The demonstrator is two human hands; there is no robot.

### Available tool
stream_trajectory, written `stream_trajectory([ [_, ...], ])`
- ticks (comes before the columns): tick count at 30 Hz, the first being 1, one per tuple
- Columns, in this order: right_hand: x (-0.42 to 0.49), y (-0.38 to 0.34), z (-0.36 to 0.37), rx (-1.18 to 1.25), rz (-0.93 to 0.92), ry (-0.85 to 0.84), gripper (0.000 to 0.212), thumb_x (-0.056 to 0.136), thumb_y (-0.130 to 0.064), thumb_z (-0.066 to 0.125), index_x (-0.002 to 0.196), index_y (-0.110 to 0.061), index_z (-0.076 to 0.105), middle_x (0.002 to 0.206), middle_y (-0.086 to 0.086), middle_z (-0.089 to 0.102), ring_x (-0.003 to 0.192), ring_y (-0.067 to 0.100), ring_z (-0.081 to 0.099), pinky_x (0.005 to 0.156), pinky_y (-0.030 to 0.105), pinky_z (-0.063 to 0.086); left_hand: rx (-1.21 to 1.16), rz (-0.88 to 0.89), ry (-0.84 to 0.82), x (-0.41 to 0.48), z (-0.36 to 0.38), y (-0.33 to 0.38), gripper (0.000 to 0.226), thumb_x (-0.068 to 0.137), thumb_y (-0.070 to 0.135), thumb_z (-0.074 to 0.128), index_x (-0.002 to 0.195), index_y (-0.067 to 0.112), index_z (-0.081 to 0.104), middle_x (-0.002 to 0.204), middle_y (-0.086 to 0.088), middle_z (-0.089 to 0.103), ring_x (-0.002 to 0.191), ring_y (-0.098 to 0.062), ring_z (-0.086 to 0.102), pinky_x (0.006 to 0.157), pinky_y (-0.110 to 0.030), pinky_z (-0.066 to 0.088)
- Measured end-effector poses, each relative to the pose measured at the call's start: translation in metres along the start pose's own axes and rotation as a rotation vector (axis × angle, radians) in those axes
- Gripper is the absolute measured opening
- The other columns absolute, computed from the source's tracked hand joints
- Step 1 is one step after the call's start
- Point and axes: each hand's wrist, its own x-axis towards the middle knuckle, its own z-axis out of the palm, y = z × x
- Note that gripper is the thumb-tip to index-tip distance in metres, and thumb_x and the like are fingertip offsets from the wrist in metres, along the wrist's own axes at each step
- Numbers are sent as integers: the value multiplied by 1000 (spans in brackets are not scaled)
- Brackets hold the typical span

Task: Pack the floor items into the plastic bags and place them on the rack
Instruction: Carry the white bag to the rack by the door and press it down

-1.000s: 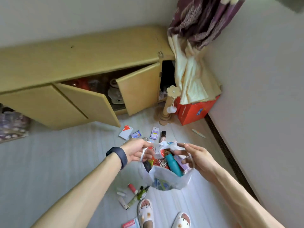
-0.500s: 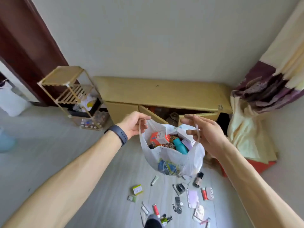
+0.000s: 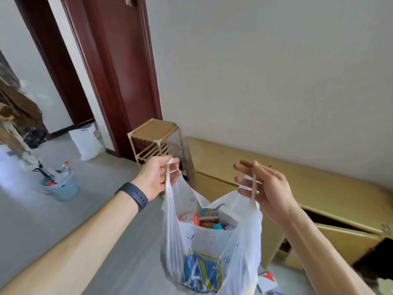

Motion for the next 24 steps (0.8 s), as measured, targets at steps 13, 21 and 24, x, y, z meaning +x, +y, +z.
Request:
stream_trajectory([
  [13,211,56,244,-56,17,43,29,102,-22,49,109,-3,69,109,8,75,42,8,27,41,19,34,113,37,69,178,-216,178,49,85,48,59,104,4,72,57,5,53,45,-12,47,49,-24,40],
  [21,373,54,328,-64,-55,-26,30,102,-25,50,109,-4,70,107,9,75,43,9,24,40,18,33,64,97,90,325,-274,264,47,84,47,61,102,5,71,53,7,51,40,-9,41,44,-22,38],
  [24,451,55,352,-80,-96,-46,31,102,-25,50,108,-3,70,106,9,76,42,9,24,40,17,33,84,105,71,400,-289,296,50,85,48,61,104,3,69,54,6,49,40,-9,39,46,-23,37],
])
